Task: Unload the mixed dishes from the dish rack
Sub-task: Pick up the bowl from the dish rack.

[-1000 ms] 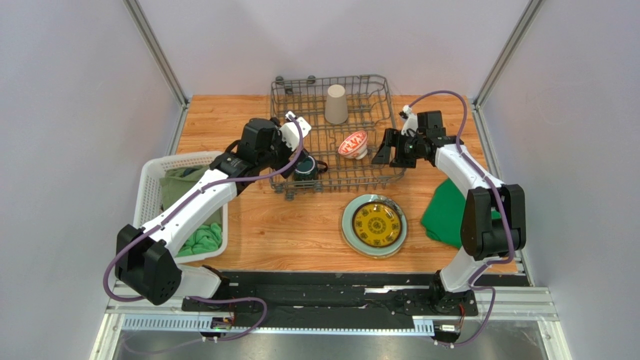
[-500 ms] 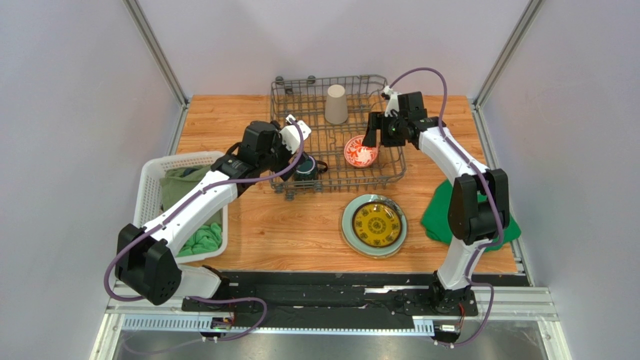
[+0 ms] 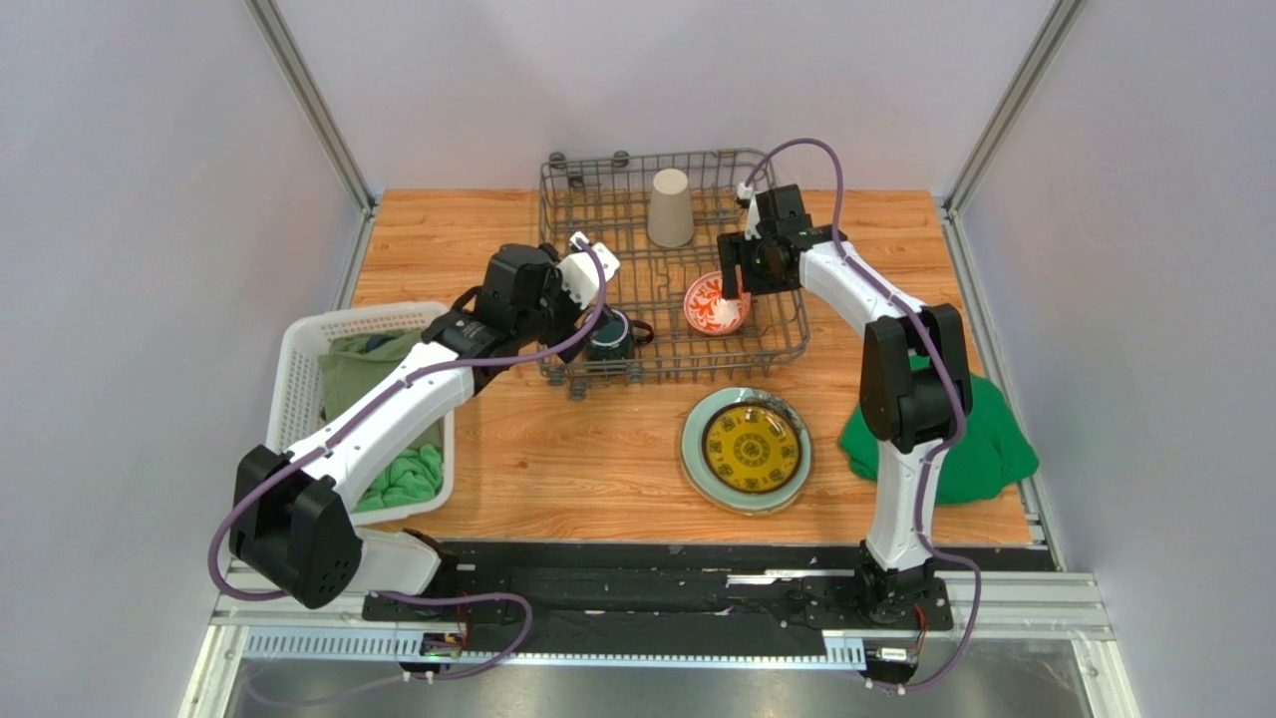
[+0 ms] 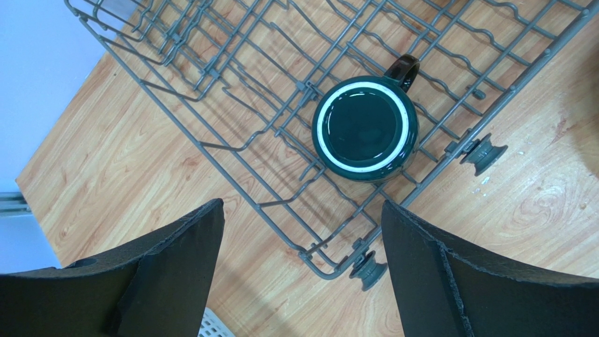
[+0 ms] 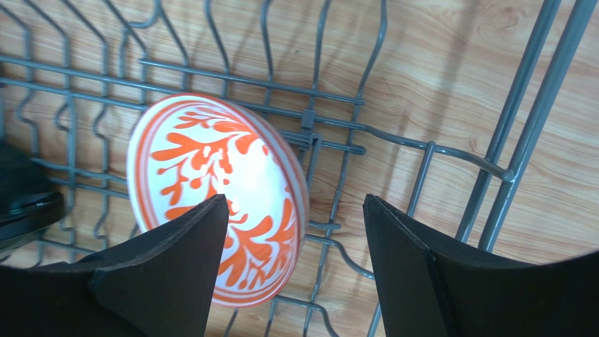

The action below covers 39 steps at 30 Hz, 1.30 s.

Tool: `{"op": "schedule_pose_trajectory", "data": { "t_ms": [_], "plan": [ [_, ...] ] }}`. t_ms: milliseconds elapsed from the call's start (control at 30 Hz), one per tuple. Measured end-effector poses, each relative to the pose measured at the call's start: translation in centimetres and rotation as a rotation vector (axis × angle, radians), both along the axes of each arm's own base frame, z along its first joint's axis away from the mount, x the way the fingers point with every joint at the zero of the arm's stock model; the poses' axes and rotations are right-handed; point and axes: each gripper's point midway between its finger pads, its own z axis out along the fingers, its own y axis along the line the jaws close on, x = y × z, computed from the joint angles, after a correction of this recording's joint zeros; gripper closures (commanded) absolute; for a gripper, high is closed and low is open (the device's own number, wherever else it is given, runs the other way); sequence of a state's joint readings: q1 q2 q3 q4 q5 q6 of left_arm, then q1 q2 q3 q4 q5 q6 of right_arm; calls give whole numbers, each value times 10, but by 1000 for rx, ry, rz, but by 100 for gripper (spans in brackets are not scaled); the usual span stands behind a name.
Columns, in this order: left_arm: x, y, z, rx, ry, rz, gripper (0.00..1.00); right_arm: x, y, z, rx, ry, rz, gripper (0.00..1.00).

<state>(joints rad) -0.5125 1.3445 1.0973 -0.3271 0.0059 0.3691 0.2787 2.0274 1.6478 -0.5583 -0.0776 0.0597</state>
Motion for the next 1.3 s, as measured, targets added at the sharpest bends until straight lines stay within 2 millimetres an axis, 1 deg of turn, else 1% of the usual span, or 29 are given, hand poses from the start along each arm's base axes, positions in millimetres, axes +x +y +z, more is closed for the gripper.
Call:
{"op": "schedule_pose_trajectory", "data": {
  "t_ms": [33,167,267,300,367,567,633,733,767,833,867,967,1000,1033,1300],
  "plan": [
    [0,0,0,0,-1,1,10,0,-2,-6,-16,9,-1,27],
    [0,2,-1,6,-2,5,10,0,-7,-16,-52,23,-2,30],
    [0,3,-3,7,-3,6,10,1,-9,-16,-66,19,0,40],
    [0,3,-3,8,-3,6,10,1,-9,-16,-68,17,2,47],
    [0,3,-4,11,-2,5,10,1,-9,-16,-72,15,7,53],
    [-1,3,-7,12,1,5,10,1,-8,-16,-69,15,13,56],
    [-1,3,-7,11,0,5,10,1,-9,-16,-69,15,13,60],
    [-1,4,-9,14,5,5,10,1,-9,-16,-71,15,15,69],
    [-2,4,-10,15,7,5,10,1,-8,-16,-70,15,16,74],
    [-2,4,-12,17,10,5,10,1,-8,-17,-70,16,19,79],
    [-3,5,-13,18,12,5,10,1,-7,-18,-69,19,20,84],
    [-3,5,-14,20,14,5,10,2,-6,-21,-71,24,24,92],
    [-3,5,-14,20,14,5,10,3,-6,-22,-74,24,23,99],
    [-3,5,-14,20,14,5,10,2,-6,-22,-75,28,24,100],
    [-3,6,-13,18,11,7,10,1,-5,-17,-78,39,31,100]
  ]
}}
